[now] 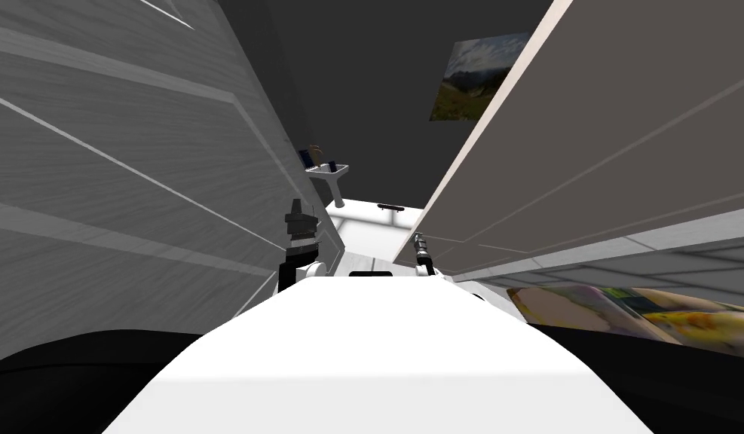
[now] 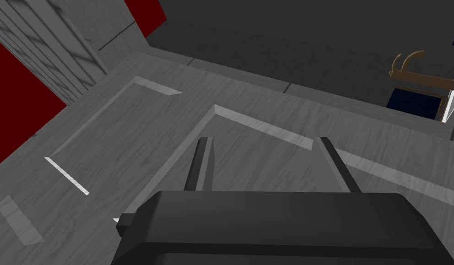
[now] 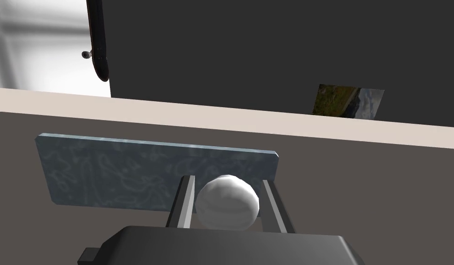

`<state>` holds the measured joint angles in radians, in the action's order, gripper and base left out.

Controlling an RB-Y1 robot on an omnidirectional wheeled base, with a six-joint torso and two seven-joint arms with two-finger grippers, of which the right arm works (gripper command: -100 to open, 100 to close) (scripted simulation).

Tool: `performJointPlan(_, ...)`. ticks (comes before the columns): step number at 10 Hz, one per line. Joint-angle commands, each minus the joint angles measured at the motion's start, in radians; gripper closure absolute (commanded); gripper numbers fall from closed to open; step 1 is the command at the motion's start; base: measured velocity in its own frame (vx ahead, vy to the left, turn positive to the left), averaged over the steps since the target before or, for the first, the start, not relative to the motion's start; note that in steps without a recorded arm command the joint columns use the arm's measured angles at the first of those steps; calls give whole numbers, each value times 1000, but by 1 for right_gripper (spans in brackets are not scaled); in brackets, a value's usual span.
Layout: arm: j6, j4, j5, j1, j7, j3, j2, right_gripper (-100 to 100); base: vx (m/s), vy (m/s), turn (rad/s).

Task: Pull the door open

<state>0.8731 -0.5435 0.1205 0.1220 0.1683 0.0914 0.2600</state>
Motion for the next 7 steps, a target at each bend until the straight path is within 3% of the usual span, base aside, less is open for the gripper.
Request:
performJointPlan(1,3,-3,-8,-11,14,-13,5,100,-175,2,76)
performJointPlan(7,31,-13,-45,-32,90,-77,46,100,-213,-51,107)
